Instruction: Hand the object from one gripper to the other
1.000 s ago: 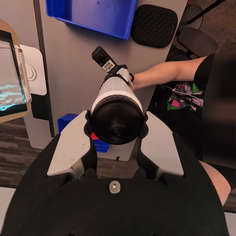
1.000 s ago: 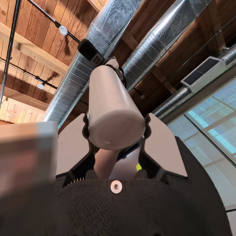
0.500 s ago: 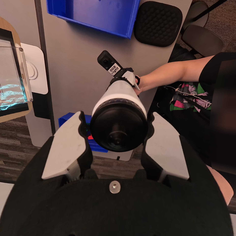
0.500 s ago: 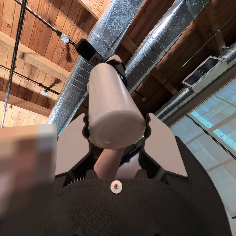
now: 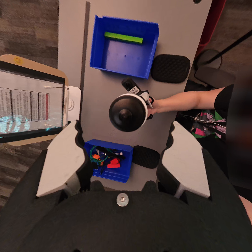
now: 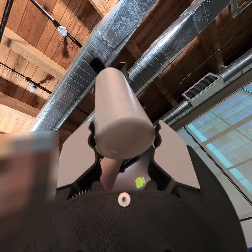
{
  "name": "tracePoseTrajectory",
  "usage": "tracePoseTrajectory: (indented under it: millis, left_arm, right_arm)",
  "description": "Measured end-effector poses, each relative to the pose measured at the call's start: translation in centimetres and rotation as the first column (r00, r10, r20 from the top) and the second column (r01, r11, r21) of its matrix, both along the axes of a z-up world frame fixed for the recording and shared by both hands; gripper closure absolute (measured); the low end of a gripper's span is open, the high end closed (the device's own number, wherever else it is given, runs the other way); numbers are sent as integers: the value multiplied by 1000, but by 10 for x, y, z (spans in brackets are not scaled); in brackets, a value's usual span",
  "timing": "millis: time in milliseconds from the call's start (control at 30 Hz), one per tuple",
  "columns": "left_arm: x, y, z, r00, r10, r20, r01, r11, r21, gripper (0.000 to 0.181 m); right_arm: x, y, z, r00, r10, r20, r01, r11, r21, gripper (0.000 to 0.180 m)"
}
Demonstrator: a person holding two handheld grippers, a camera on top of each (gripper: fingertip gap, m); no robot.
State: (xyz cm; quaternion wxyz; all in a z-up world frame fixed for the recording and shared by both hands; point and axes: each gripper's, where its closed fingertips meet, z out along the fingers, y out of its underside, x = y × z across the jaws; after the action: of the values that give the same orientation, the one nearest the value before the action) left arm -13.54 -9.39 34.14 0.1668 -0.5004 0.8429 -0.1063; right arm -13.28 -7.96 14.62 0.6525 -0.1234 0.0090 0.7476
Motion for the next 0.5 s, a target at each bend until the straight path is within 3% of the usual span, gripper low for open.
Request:
tracePoseTrajectory:
  millis: [167, 267, 400, 433, 500]
  left_arm:
    - [-6, 3, 31, 977, -47, 209, 60, 997, -55, 56]
    - [-14, -2, 32, 875, -102, 474, 197, 968, -155, 59]
    - [-18, 0, -22, 604, 22, 797, 358, 886, -295, 65]
    - [-16, -2, -47, 584, 60, 809, 404, 843, -355, 65]
    - [-13, -17, -104, 639, 57, 767, 505, 721, -474, 65]
  right_arm:
    - [11, -9, 1, 1000, -7, -27, 8, 1000, 19, 93]
    - [18, -23, 5, 998, 15, -57, -12, 999, 53, 93]
    - [14, -42, 14, 996, 81, -40, -76, 992, 104, 93]
    - [11, -46, 15, 995, 101, -27, -97, 989, 113, 93]
    - [2, -50, 16, 991, 134, -1, -134, 985, 106, 93]
